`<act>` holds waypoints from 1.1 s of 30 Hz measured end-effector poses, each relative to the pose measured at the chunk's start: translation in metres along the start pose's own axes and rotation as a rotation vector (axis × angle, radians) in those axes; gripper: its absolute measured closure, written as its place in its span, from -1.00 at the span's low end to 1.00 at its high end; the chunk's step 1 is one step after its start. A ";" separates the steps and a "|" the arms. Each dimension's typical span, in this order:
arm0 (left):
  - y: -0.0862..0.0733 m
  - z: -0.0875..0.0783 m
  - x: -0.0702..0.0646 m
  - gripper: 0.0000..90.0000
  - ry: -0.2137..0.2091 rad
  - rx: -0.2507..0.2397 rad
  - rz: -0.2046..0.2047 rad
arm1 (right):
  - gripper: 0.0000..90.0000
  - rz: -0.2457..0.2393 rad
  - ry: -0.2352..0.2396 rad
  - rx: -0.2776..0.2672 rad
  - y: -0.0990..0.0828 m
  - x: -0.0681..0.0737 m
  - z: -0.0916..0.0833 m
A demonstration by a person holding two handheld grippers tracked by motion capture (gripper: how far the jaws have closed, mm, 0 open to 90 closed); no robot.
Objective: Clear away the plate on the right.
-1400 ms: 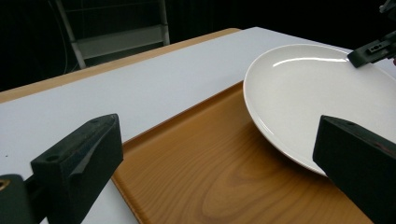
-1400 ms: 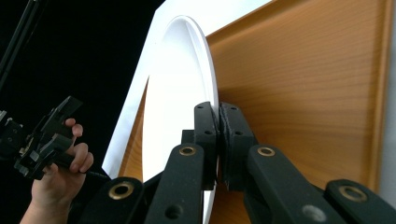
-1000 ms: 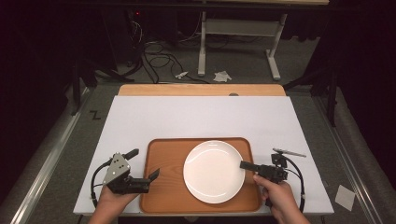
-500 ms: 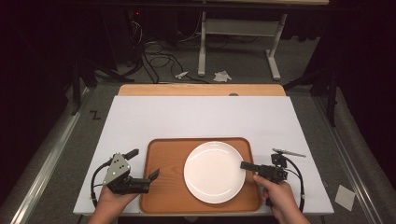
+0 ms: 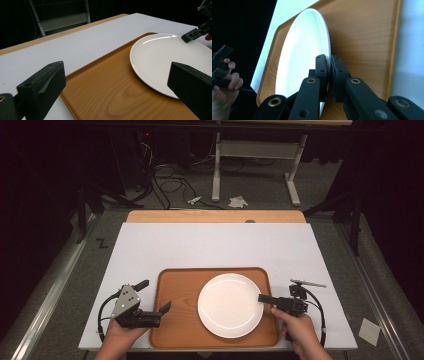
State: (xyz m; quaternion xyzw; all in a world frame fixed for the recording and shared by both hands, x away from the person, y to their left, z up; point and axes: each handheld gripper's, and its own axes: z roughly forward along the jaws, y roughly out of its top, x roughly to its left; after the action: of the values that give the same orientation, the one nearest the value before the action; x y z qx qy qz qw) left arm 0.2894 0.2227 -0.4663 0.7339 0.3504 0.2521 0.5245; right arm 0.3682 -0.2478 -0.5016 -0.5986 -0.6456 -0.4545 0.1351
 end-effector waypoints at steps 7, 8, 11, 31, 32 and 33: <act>0.000 0.000 0.000 -0.95 0.000 -0.001 0.000 | 0.92 -0.011 -0.028 0.011 0.000 -0.001 0.002; 0.000 0.000 0.000 -0.95 0.000 -0.001 0.001 | 0.91 -0.018 -0.033 0.014 0.000 -0.001 0.002; 0.000 0.000 0.000 -0.95 -0.001 0.000 0.001 | 0.89 -0.023 -0.046 0.013 -0.001 0.000 0.003; 0.000 0.001 -0.001 -0.95 -0.008 0.010 0.005 | 0.35 -0.116 -0.096 -0.014 0.000 0.007 -0.004; 0.000 0.001 -0.001 -0.95 -0.008 0.010 0.006 | 0.31 -0.129 -0.102 -0.029 0.000 0.009 -0.006; 0.000 0.001 -0.001 -0.95 -0.008 0.011 0.007 | 0.28 -0.145 -0.107 -0.038 0.001 0.010 -0.009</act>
State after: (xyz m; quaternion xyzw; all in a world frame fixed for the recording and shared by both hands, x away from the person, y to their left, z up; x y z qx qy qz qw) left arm 0.2892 0.2216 -0.4664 0.7389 0.3472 0.2489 0.5211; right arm 0.3633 -0.2480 -0.4896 -0.5763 -0.6849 -0.4425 0.0557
